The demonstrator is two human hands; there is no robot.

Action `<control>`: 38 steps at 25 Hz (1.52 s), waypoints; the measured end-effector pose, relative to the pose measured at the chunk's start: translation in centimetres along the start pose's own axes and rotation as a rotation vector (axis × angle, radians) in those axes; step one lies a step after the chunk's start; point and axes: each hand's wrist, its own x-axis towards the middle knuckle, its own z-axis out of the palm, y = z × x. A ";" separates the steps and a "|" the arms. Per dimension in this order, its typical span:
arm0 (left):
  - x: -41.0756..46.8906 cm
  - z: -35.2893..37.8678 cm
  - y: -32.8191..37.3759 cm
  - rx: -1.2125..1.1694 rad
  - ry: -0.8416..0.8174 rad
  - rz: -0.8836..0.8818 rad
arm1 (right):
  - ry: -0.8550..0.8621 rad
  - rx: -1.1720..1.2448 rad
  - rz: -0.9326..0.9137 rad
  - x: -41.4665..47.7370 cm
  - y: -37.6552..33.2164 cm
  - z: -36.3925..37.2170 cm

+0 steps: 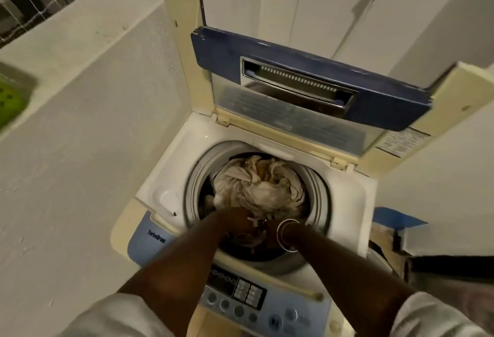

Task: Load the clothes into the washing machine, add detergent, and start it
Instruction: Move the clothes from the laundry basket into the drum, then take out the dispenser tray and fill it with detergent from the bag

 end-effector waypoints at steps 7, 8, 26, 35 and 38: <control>-6.2 0.3 2.7 0.060 0.601 0.125 | 0.555 0.114 0.023 -16.2 -7.2 -2.0; -6.8 0.4 3.3 0.069 0.677 0.161 | 0.658 0.146 0.016 -17.0 -7.1 -1.9; -8.5 19.2 20.9 0.720 0.639 0.866 | 1.235 0.517 0.449 -31.2 7.0 16.1; -10.7 21.8 19.4 0.854 0.540 0.739 | 1.251 0.568 0.482 -34.5 5.8 19.3; -12.9 19.2 17.7 0.804 0.617 0.683 | 1.258 0.512 0.410 -34.6 3.1 17.3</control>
